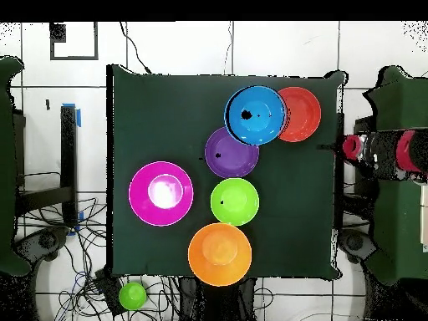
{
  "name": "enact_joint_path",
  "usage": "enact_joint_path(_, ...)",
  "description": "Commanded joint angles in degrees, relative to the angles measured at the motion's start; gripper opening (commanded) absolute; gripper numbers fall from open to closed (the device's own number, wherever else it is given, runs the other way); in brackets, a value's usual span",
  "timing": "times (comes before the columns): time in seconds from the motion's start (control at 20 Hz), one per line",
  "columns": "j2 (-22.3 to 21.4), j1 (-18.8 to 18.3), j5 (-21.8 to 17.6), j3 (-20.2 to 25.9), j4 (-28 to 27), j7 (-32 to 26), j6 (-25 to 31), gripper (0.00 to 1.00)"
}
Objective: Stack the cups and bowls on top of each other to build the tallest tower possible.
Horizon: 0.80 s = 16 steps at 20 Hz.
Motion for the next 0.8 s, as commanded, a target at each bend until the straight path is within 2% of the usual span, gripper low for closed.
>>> enact_joint_path(0.05, 3.83, 0.13, -6.01, 5.06, 5.35, -19.83, -7.00, 1.00)
enact_joint_path(0.45, 5.53, -0.84, -8.46, 6.62, 4.47, -18.78, -6.15, 1.00)
enact_joint_path(0.8, 10.31, -0.49, -10.64, 6.53, -0.85, -20.08, -4.68, 1.00)
